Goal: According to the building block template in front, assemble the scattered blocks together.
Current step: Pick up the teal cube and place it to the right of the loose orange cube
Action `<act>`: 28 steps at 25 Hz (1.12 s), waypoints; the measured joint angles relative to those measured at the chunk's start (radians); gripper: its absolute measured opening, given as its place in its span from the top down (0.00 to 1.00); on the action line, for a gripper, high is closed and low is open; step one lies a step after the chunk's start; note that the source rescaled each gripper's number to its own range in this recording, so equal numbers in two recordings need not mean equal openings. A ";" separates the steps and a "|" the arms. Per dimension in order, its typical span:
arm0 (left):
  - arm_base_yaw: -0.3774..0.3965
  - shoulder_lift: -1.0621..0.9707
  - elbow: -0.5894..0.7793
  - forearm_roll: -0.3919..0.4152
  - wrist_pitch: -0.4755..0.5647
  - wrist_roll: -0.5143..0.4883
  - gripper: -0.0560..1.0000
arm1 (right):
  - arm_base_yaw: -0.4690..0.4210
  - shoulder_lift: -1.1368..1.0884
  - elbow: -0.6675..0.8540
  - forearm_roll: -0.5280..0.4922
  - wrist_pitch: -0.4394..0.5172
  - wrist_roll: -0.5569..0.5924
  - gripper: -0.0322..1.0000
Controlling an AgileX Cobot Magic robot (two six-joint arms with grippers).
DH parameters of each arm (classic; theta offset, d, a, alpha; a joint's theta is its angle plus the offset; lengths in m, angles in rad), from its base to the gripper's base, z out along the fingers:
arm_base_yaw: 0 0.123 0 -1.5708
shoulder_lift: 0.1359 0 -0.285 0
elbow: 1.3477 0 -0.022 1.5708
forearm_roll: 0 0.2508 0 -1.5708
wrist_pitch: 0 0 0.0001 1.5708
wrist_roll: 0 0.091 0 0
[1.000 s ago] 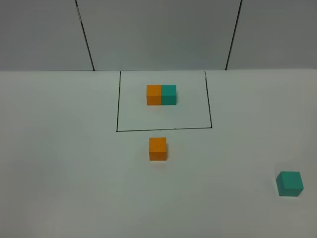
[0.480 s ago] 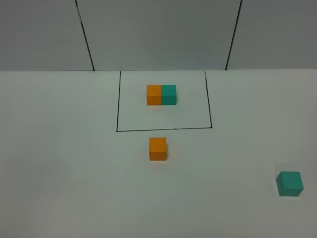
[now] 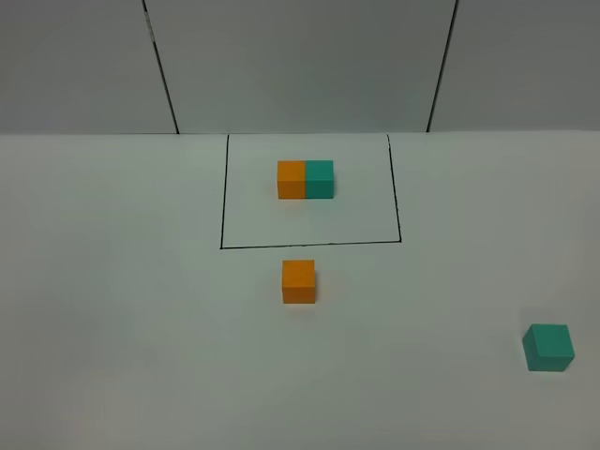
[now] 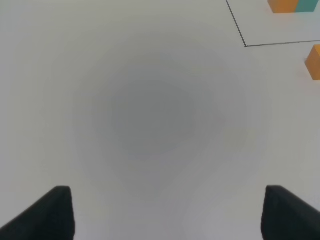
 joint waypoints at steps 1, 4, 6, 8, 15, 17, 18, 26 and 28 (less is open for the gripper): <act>0.000 0.000 0.000 0.000 0.000 0.000 0.28 | 0.000 0.017 -0.006 0.000 0.004 0.012 0.20; 0.000 0.000 0.000 0.000 0.000 0.000 0.28 | 0.000 0.140 -0.051 0.031 0.014 0.028 0.12; 0.000 0.000 0.000 0.000 0.000 0.000 0.28 | 0.000 0.279 -0.082 0.095 0.002 0.020 0.05; 0.000 0.000 0.000 0.000 0.000 0.000 0.28 | 0.000 0.427 -0.102 0.168 -0.040 -0.016 0.02; 0.000 0.000 0.000 0.000 0.000 0.000 0.28 | 0.000 1.026 -0.202 0.338 -0.271 -0.203 0.00; 0.000 0.000 0.000 0.000 0.000 0.000 0.28 | 0.000 1.171 -0.243 0.341 -0.314 -0.213 0.00; 0.000 0.000 0.000 0.000 0.000 0.000 0.28 | 0.000 1.241 -0.261 0.343 -0.334 -0.216 0.00; 0.000 0.000 0.000 0.000 0.000 0.000 0.28 | 0.038 1.589 -0.358 0.342 -0.418 -0.192 0.00; 0.000 0.000 0.000 0.000 0.000 0.000 0.28 | 0.038 1.630 -0.360 0.328 -0.449 -0.178 0.00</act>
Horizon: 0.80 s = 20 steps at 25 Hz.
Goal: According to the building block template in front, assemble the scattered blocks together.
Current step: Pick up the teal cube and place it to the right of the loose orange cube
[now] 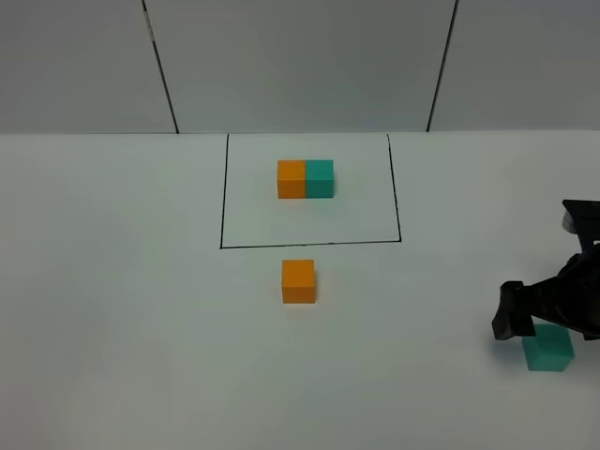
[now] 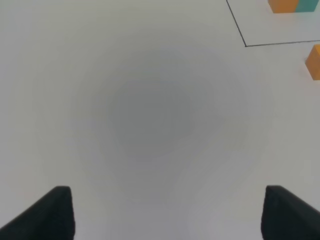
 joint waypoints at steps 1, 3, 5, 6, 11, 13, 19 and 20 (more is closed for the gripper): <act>0.000 0.000 0.000 0.000 0.000 0.000 0.28 | 0.000 0.018 0.000 -0.011 -0.011 0.012 0.00; 0.000 0.000 0.000 0.000 0.000 0.000 0.28 | 0.000 0.048 0.000 -0.030 -0.025 0.031 0.00; 0.000 0.000 0.000 0.000 0.000 0.000 0.28 | 0.000 0.071 0.000 -0.045 -0.037 0.044 0.00; 0.000 0.000 0.000 0.000 0.000 0.000 0.28 | 0.000 0.083 0.000 -0.051 -0.040 0.049 0.00; 0.000 0.000 0.000 0.000 0.000 0.000 0.28 | 0.000 0.134 0.000 -0.101 -0.057 0.103 0.00; 0.000 0.000 0.000 0.000 0.000 0.000 0.28 | 0.000 0.145 0.000 -0.111 -0.063 0.118 0.03; 0.000 0.000 0.000 0.000 0.000 0.000 0.28 | 0.000 0.185 -0.001 -0.116 -0.065 0.126 0.34; 0.000 0.000 0.000 0.000 0.000 0.000 0.28 | 0.000 0.187 -0.001 -0.121 -0.065 0.126 0.44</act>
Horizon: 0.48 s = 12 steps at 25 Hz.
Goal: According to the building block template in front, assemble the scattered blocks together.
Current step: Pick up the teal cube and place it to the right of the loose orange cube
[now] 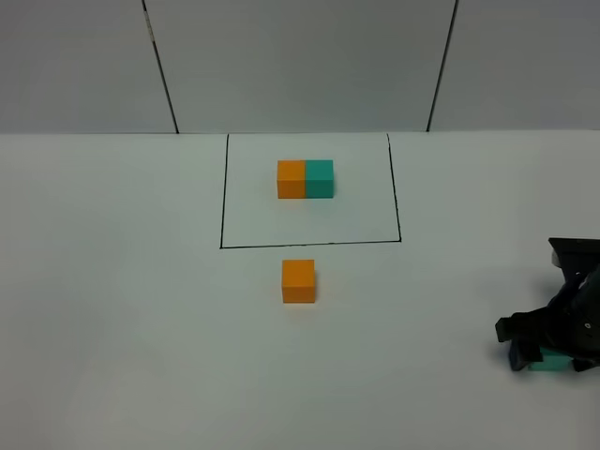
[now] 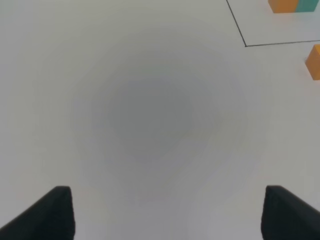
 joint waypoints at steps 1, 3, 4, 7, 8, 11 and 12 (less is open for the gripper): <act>0.000 0.000 0.000 0.000 0.000 0.000 0.28 | 0.000 0.001 0.000 0.000 -0.001 0.000 0.56; 0.000 0.000 0.000 0.000 0.000 0.000 0.28 | 0.000 0.001 -0.001 0.001 0.000 0.000 0.74; 0.000 0.000 0.000 0.000 0.000 0.000 0.28 | 0.000 0.000 -0.003 0.001 0.003 -0.002 0.74; 0.000 0.000 0.000 0.000 0.000 0.000 0.28 | 0.010 -0.010 -0.033 -0.002 0.023 -0.044 0.74; 0.000 0.000 0.000 0.000 0.000 0.000 0.28 | 0.020 -0.017 -0.054 -0.004 0.042 -0.071 0.74; 0.000 0.000 0.000 0.000 0.000 0.000 0.28 | 0.091 -0.032 -0.149 -0.025 0.129 -0.234 0.74; 0.000 0.000 0.000 0.000 0.000 0.000 0.28 | 0.118 -0.033 -0.190 -0.032 0.168 -0.307 0.74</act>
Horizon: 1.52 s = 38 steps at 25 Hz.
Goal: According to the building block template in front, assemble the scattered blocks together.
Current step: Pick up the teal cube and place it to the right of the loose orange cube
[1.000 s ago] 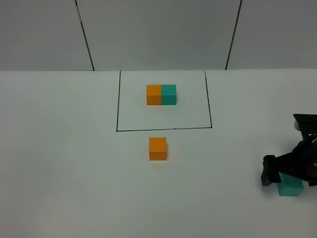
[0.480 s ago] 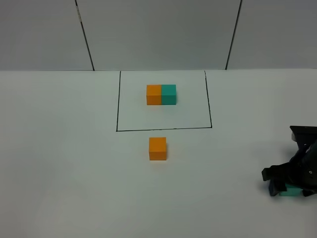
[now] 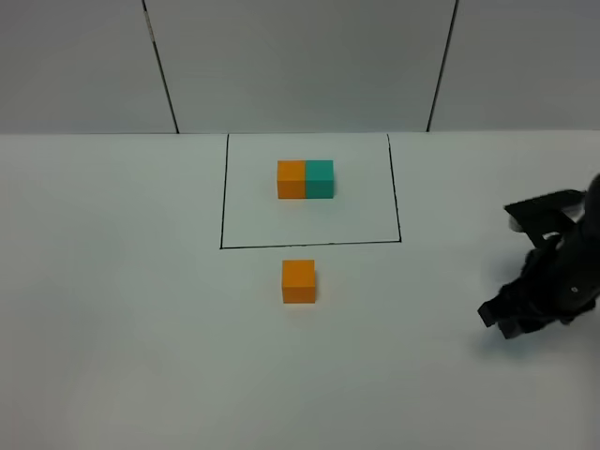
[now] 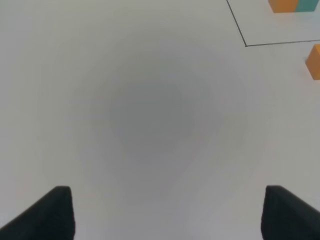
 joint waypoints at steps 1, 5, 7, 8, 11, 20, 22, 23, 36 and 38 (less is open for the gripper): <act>0.000 0.000 0.000 0.000 0.000 0.000 0.28 | 0.031 0.002 -0.036 -0.006 0.043 -0.076 0.74; 0.000 0.000 0.000 0.000 0.000 0.000 0.28 | 0.141 0.051 -0.212 -0.044 0.176 -0.350 0.74; 0.000 0.000 0.000 0.000 0.000 0.000 0.28 | 0.188 0.109 -0.312 -0.055 0.229 -0.427 0.74; 0.000 0.000 0.000 0.000 0.000 0.000 0.28 | 0.212 0.139 -0.368 -0.059 0.260 -0.455 0.74; 0.000 0.000 0.000 0.000 0.000 0.000 0.28 | 0.270 0.250 -0.534 -0.086 0.357 -0.514 0.74; 0.000 0.000 0.000 0.000 0.000 0.000 0.28 | 0.359 0.532 -0.874 -0.125 0.479 -0.539 0.74; 0.000 0.000 0.000 0.000 0.000 0.000 0.28 | 0.361 0.560 -0.892 -0.126 0.483 -0.546 0.74; 0.000 0.000 0.000 0.000 0.000 0.000 0.28 | 0.362 0.571 -0.895 -0.126 0.485 -0.554 0.74; 0.000 0.000 0.000 0.000 0.000 0.000 0.28 | 0.385 0.615 -0.898 -0.097 0.386 -0.565 0.74; 0.000 0.000 0.000 0.000 0.000 0.000 0.28 | 0.385 0.619 -0.901 -0.097 0.388 -0.565 0.74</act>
